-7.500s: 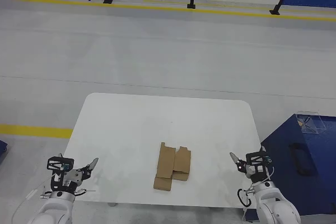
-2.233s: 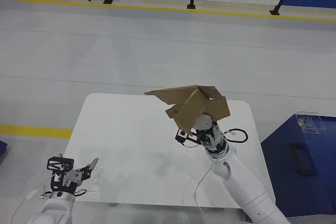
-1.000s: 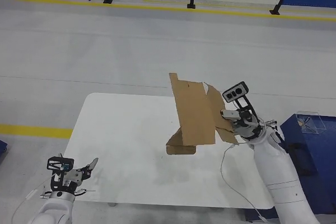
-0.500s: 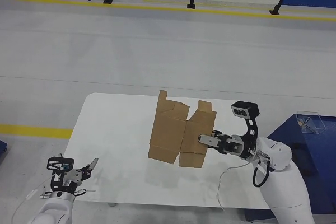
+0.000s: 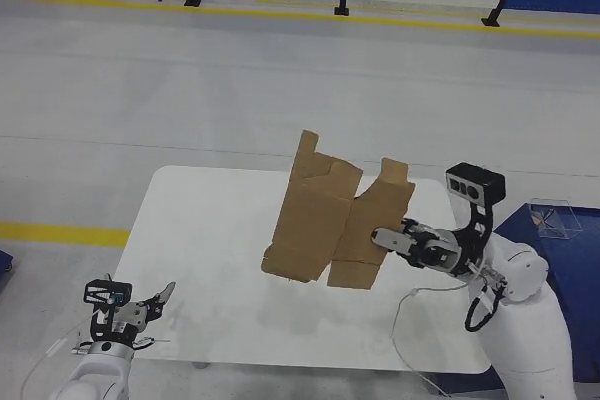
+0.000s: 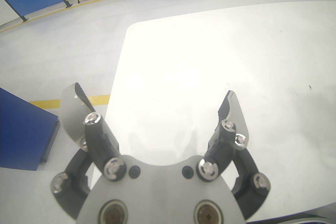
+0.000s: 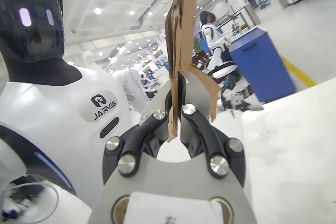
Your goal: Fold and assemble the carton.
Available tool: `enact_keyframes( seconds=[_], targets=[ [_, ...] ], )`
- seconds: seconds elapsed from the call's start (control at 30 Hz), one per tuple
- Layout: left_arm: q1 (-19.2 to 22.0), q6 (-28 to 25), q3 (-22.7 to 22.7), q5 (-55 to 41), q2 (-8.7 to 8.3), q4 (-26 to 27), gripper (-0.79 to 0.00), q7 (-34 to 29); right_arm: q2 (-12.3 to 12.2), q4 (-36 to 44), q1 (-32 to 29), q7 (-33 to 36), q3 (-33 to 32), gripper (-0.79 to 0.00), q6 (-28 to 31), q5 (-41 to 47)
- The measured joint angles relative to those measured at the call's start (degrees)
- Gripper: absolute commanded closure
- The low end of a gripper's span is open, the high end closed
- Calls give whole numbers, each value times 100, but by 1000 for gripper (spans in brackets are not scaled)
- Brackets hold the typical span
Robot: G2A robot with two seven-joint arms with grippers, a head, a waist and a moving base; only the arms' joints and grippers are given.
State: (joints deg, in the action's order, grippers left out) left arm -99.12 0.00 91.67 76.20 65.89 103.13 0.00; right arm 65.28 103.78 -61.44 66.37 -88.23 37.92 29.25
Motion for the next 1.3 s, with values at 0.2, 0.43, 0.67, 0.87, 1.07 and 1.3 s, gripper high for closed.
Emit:
enact_keyframes(
  seconds=[0.2,0.43,0.67,0.87,1.07,1.3],
  targets=[
    [0,0,0,0,0,0,-785,0,-147,971,90,-877,-1207,0,877,-2151],
    [0,0,0,0,0,0,-785,0,-148,1526,-104,-2051,-2005,0,1730,-4084],
    [0,0,0,0,0,0,-785,0,-80,2254,-394,-3085,-2185,0,2010,-6192],
    [0,0,0,0,0,0,-785,0,-75,3096,-778,-4244,-2131,0,2008,-8750],
    [0,0,0,0,0,0,-785,0,-190,3084,-1047,-6351,-1839,0,1919,-11924],
    [0,0,0,0,0,0,-785,0,-372,3086,-2067,-8669,-1191,0,407,-15453]
  ],
)
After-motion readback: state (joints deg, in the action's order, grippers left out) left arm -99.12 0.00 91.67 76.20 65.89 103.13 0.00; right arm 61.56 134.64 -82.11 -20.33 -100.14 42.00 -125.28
